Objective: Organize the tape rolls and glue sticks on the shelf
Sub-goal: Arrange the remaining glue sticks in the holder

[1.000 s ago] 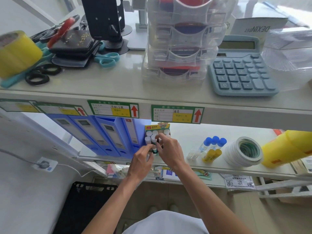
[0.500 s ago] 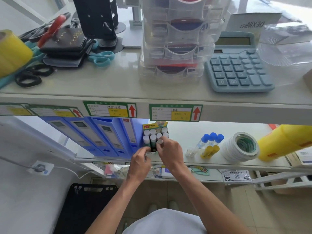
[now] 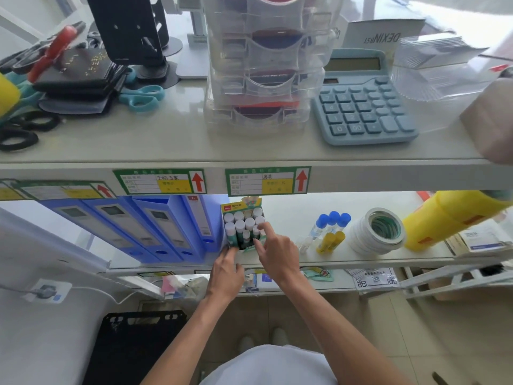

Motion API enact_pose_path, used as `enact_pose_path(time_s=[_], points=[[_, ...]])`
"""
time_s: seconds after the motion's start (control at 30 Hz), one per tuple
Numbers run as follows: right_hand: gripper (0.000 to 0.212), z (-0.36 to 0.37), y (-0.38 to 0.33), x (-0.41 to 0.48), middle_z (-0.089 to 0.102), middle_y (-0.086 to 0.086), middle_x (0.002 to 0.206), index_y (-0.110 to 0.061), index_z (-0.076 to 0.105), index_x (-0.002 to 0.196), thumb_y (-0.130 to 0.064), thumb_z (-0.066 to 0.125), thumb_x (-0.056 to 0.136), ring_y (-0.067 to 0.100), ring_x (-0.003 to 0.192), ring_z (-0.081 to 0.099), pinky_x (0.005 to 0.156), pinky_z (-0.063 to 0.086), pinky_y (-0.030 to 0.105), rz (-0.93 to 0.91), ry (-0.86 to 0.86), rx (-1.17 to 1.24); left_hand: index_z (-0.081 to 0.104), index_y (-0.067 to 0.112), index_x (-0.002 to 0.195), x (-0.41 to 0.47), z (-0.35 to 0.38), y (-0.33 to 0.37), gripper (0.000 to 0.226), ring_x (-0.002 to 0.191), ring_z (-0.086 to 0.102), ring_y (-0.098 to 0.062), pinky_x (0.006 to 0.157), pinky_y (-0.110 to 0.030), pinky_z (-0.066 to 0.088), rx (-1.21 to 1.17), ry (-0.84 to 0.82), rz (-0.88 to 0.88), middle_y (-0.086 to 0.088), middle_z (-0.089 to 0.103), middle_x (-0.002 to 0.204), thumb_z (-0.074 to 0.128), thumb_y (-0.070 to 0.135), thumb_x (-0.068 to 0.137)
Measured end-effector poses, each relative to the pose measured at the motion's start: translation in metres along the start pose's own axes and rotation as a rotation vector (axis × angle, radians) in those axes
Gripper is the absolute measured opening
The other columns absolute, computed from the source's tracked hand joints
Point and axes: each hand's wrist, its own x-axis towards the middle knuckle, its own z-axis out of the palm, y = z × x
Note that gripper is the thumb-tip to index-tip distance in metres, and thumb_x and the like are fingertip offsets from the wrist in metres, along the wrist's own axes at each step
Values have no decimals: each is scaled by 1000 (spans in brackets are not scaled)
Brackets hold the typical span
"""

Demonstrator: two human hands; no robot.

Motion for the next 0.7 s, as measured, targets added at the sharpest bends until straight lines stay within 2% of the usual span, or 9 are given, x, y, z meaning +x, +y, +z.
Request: enact_pose_path(time_s=[0.13,0.27,0.43,0.53,0.7], points=[[39,-3,12,-8,65,-2,68,-20,50,134,-20,62,98,21,57,62,51,40,26,101,11,25,57,12,133,4,1,6,47,125,55,-26,107,-29,41,-2,-28,31,-3,55,141,54,-2,89],[51,-3,18,-24,73,4,89,-22,43,141,-13,61,94,24,69,68,59,57,33,122,27,41,57,14,132,8,4,14,47,120,58,-28,102,-36,46,-27,-57,21,-3,58,138,51,-2,88],[54,-7,21,-35,56,4,101,-27,38,139,-10,59,93,21,71,59,57,55,31,216,11,16,57,12,128,11,7,22,43,104,63,-29,90,-34,50,-55,-84,-7,-10,67,121,50,-1,88],[56,-10,22,-37,53,3,103,-28,35,139,-8,59,92,22,75,59,63,60,37,237,-8,23,56,13,131,10,8,24,45,106,64,-30,91,-37,52,-67,-119,0,-10,68,120,50,-1,88],[62,-19,21,-43,54,5,109,-29,33,143,-6,56,91,25,78,62,66,59,39,244,-30,58,54,14,134,8,7,26,48,108,63,-31,92,-41,52,-73,-147,-7,-11,67,122,50,-2,89]])
